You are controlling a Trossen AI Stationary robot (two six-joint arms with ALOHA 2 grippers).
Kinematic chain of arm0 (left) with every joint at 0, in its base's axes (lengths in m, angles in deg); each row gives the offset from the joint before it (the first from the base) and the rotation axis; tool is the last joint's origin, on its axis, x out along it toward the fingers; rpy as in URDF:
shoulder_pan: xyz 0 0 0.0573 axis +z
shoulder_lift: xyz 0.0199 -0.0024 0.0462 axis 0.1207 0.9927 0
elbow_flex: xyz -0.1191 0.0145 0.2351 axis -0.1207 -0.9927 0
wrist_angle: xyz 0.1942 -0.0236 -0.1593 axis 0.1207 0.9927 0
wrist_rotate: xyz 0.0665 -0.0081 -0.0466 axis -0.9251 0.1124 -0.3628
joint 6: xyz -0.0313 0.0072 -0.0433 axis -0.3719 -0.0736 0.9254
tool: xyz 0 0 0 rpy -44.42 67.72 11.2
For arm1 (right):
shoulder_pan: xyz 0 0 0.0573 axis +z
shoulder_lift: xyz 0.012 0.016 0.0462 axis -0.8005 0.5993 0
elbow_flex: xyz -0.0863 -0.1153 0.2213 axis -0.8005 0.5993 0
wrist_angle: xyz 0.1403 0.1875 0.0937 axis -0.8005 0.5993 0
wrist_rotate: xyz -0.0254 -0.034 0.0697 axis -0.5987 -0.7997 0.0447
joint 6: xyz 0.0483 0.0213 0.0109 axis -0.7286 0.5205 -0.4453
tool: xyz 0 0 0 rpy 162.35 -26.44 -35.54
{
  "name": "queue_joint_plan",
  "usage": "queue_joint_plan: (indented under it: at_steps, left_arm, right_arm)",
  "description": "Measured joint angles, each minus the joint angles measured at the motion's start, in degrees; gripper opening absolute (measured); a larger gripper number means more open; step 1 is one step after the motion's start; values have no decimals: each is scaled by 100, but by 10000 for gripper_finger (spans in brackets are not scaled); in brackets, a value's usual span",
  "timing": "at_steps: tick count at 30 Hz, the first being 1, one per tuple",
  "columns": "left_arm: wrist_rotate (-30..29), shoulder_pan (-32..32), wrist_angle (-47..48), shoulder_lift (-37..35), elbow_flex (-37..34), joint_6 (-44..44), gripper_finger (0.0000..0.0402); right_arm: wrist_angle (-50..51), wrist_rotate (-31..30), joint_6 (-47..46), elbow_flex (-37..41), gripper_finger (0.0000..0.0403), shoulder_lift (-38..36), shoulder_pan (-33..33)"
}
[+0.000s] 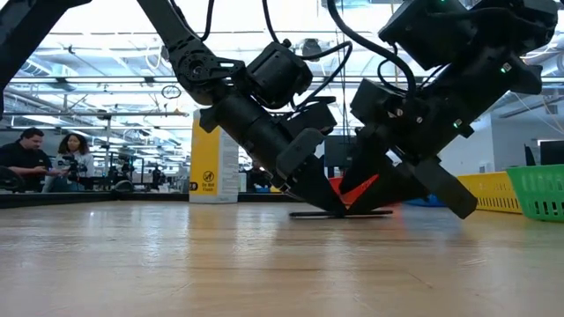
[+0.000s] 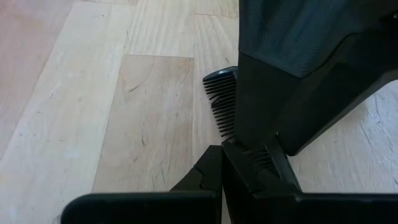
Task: Pick & Place Travel size toiletries
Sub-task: Put the black comb into the green bin
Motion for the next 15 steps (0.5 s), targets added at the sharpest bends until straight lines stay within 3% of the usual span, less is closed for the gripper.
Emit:
queue_joint_plan:
  at_steps: [15]
  left_arm:
    - [42,0,-48,0,-13,-3,2]
  right_arm:
    - [-23,104,-284,0,166,-31,-16]
